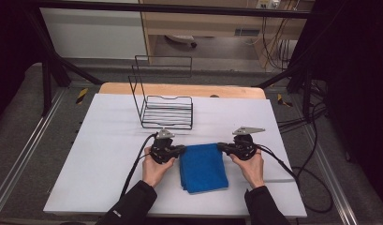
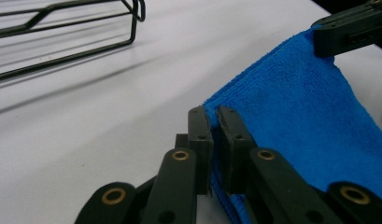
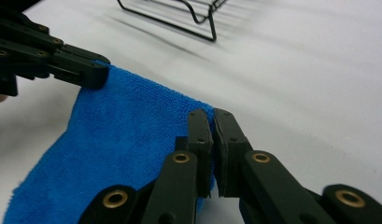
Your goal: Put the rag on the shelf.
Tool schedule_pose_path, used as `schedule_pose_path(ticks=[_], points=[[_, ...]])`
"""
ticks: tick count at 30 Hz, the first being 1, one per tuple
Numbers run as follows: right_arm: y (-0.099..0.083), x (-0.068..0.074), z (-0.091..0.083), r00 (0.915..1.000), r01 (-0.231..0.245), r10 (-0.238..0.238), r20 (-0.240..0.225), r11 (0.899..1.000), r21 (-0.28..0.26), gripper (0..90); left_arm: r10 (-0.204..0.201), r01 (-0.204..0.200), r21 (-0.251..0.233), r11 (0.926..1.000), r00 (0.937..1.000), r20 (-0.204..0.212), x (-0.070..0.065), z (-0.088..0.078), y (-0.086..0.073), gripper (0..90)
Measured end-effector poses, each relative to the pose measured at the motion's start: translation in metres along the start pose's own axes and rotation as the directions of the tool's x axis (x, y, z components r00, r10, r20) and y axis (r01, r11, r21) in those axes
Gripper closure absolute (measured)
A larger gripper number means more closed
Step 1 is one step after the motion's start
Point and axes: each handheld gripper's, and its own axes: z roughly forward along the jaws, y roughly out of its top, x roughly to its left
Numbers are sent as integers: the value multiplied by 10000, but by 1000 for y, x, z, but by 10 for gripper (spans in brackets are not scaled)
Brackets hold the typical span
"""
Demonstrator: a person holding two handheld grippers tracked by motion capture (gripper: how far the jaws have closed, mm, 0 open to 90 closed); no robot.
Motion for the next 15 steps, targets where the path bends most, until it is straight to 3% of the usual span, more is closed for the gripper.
schedule_pose_path(ticks=[15], points=[[1, 17, -23, 9990, 453, -449, 71, 9954, -847, 871, 277, -265, -859, 9960, 9995, 131, -12, -21, 2, 844]])
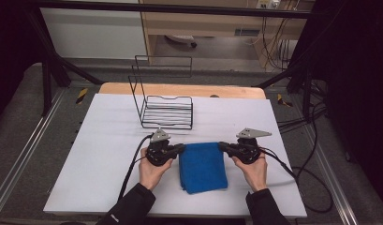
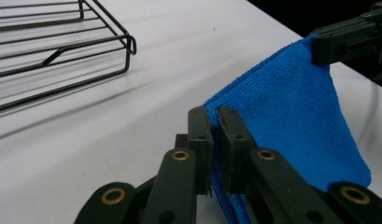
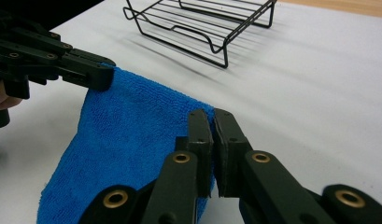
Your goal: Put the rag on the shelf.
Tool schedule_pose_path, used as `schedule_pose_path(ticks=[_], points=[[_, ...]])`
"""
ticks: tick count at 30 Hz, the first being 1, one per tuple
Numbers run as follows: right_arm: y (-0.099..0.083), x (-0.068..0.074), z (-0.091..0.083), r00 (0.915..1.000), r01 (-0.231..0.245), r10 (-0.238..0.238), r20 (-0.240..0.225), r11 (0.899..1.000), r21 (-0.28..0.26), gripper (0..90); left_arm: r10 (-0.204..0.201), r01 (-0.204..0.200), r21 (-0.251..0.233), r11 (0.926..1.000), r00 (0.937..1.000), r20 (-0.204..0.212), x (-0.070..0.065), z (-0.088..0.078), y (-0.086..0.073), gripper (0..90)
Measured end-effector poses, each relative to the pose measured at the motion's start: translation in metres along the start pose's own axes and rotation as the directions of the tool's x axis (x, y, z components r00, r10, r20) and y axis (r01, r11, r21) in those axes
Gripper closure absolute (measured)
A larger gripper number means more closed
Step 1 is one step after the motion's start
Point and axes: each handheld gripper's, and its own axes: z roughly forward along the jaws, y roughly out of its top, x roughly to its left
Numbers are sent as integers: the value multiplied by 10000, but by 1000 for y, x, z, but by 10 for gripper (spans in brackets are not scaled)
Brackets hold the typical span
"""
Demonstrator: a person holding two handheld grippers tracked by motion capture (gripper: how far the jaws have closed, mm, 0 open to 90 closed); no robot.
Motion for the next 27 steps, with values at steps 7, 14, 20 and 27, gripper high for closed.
schedule_pose_path(ticks=[7, 14, 20, 27], points=[[0, 6, -9, 9996, 248, -245, 116, 9991, -330, 871, 314, -313, -308, 9990, 9995, 39, -8, -9, 5, 843], [4, 12, -19, 9989, 451, -438, 177, 9962, -749, 871, 585, -587, -667, 9960, 9983, -55, -15, -20, 13, 843], [10, 19, -27, 9979, 628, -605, 223, 9902, -1249, 871, 794, -808, -1010, 9916, 9967, -181, -19, -30, 19, 843], [20, 28, -36, 9948, 1002, -957, 335, 9775, -1854, 871, 886, -914, -1518, 9842, 9958, -249, -22, -41, 27, 843]])
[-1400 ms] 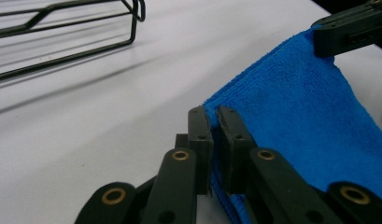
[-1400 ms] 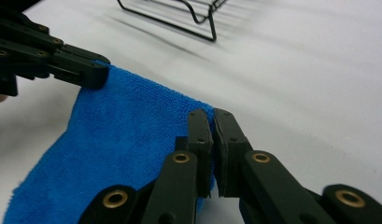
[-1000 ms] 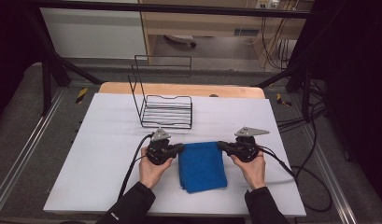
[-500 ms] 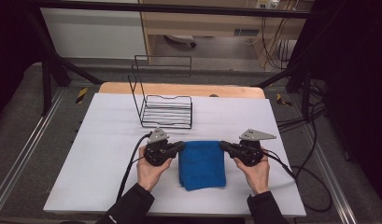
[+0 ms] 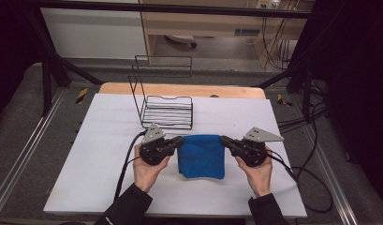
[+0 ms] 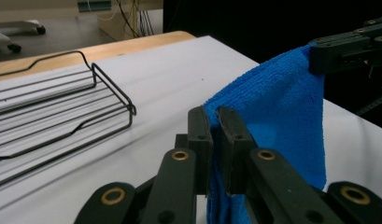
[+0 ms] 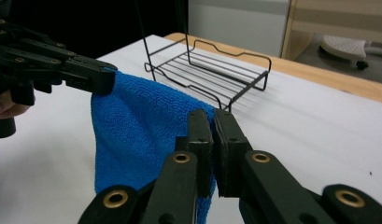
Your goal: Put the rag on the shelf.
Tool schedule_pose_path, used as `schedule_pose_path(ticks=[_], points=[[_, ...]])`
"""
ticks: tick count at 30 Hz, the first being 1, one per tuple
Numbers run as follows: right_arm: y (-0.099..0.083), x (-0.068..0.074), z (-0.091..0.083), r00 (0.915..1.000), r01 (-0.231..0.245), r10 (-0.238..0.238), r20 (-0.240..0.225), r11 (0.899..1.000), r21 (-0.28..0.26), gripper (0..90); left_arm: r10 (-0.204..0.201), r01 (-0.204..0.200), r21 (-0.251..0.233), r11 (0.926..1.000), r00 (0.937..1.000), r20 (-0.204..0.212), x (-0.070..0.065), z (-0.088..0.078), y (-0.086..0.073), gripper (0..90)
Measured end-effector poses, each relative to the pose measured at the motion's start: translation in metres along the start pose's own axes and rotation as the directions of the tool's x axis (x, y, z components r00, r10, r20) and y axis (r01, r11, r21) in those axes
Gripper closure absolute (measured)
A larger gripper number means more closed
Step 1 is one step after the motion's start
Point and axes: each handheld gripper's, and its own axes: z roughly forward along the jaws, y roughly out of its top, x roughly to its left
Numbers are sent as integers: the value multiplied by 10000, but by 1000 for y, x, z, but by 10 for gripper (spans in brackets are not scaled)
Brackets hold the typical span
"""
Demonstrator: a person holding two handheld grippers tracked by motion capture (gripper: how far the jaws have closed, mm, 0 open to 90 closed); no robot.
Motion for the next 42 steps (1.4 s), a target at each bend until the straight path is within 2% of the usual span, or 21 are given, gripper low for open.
schedule_pose_path(ticks=[10, 18, 24, 31, 33, 37, 42], points=[[18, 9, -7, 9990, 428, -421, 125, 9969, -659, 871, 290, -297, -606, 9977, 9995, -139, -2, -13, 17, 844], [30, 17, -8, 9974, 671, -635, 332, 9901, -1234, 871, 397, -425, -1087, 9932, 9988, -280, -2, -24, 26, 844], [41, 23, -7, 9963, 823, -771, 371, 9820, -1699, 871, 475, -542, -1616, 9854, 9978, -454, 0, -36, 36, 844], [55, 32, -3, 9944, 1038, -977, 399, 9734, -2040, 872, 513, -620, -1876, 9803, 9968, -617, 4, -45, 43, 844], [58, 34, -2, 9928, 1172, -1092, 493, 9707, -2100, 871, 490, -617, -2048, 9769, 9966, -669, 6, -49, 47, 844], [66, 37, 1, 9927, 1186, -1104, 479, 9654, -2321, 872, 508, -661, -2169, 9739, 9959, -754, 8, -53, 51, 845], [75, 41, 4, 9913, 1299, -1192, 566, 9573, -2584, 872, 518, -726, -2562, 9639, 9949, -871, 10, -62, 59, 845]])
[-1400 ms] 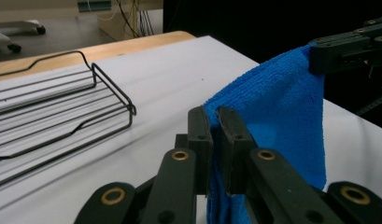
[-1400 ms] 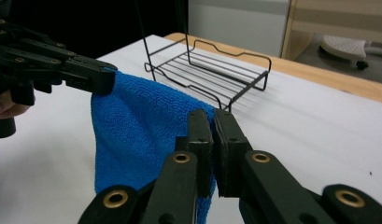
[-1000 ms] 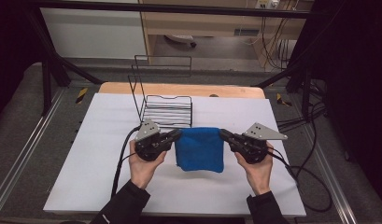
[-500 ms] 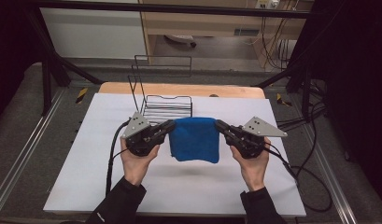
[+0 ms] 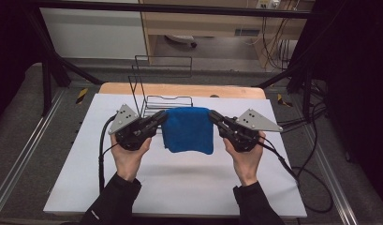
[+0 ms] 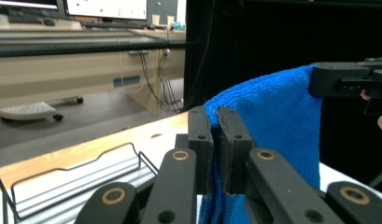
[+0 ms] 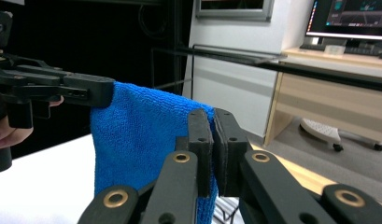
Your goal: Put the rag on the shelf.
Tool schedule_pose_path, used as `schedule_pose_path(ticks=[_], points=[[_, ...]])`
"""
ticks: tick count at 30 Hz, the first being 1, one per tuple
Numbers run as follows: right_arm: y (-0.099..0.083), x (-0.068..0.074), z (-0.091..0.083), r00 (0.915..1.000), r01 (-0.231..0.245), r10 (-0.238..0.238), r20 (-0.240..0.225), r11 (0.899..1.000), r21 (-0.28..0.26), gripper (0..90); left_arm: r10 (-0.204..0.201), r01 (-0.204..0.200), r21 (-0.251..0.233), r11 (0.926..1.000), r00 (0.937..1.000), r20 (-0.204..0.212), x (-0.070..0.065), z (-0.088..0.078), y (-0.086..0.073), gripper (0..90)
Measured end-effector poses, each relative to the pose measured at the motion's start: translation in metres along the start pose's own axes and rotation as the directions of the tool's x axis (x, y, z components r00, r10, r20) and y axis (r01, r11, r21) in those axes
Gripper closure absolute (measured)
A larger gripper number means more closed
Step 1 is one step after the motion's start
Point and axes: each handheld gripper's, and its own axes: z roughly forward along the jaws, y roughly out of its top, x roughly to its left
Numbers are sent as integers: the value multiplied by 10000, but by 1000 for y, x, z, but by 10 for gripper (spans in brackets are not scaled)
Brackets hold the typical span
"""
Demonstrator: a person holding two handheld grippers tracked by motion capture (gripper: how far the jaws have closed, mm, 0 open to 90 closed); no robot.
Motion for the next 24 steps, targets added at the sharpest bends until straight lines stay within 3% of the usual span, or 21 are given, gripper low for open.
schedule_pose_path(ticks=[16, 24], points=[[22, 7, 17, 10000, 22, -23, -16, 9974, -716, 873, -82, 56, -667, 9978, 9992, -392, 14, -10, 18, 846], [36, 9, 27, 9994, 329, -319, 111, 9942, -1020, 873, -89, 34, -1008, 9949, 9985, -535, 21, -13, 30, 846]])
